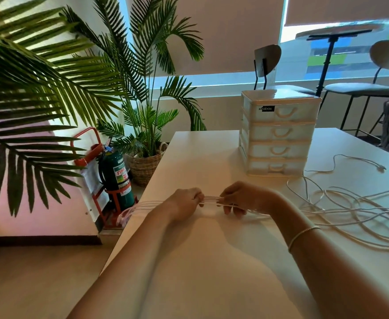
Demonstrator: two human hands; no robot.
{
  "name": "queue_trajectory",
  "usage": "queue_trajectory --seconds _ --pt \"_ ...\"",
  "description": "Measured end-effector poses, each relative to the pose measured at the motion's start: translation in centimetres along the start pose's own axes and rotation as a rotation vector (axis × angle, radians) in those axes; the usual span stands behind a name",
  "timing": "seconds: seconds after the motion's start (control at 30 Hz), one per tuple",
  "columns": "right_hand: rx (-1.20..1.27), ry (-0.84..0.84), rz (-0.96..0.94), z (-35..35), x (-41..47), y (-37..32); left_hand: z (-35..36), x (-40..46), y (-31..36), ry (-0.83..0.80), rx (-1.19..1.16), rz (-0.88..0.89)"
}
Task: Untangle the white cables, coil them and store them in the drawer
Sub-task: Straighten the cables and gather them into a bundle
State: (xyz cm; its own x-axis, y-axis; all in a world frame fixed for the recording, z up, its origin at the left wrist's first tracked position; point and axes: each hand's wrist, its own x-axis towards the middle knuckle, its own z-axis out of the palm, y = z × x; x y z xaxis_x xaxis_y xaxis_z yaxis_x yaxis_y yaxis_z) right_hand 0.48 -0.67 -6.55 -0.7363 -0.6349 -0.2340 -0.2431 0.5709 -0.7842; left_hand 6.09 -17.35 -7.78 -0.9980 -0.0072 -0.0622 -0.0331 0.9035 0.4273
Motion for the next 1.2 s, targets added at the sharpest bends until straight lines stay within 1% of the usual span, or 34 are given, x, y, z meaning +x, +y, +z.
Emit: queue_trajectory --seconds 0.13,0.2,0.33,0.4,0.5,0.63,0.73,0.93,1.03,1.1,1.2 --pt "0.149 0.031 -0.015 -0.8 0.0 1.0 0.3 -0.1 0.1 0.026 -0.073 0.030" --pt "0.172 0.046 0.000 -0.7 0.4 1.1 0.4 -0.1 0.1 0.035 -0.075 0.042" --pt "0.115 0.105 0.049 -0.6 0.7 0.6 0.5 -0.1 -0.2 0.103 -0.089 0.059" --pt "0.092 0.128 0.036 -0.6 0.5 0.5 0.5 -0.1 -0.1 0.129 -0.087 0.076" --pt "0.057 0.165 -0.035 -0.5 -0.1 0.5 0.5 -0.2 -0.1 0.110 -0.067 0.082" --pt "-0.065 0.210 -0.065 0.0 0.2 0.1 0.7 -0.3 -0.2 0.093 -0.088 0.087" --pt "-0.090 0.177 -0.026 0.4 0.5 0.1 0.7 -0.4 0.0 0.114 -0.094 0.090" --pt "0.051 0.025 -0.006 0.7 0.3 0.3 0.8 -0.3 0.2 0.218 -0.070 0.063" --pt "-0.012 -0.038 -0.022 0.7 0.0 0.5 1.0 -0.3 0.2 0.210 -0.042 0.049" --pt "-0.053 -0.025 -0.038 0.6 -0.2 0.5 1.0 -0.4 0.2 0.182 -0.053 0.055" --pt "-0.095 0.082 -0.052 0.4 -0.1 0.3 0.8 -0.6 -0.1 0.109 -0.136 0.102"
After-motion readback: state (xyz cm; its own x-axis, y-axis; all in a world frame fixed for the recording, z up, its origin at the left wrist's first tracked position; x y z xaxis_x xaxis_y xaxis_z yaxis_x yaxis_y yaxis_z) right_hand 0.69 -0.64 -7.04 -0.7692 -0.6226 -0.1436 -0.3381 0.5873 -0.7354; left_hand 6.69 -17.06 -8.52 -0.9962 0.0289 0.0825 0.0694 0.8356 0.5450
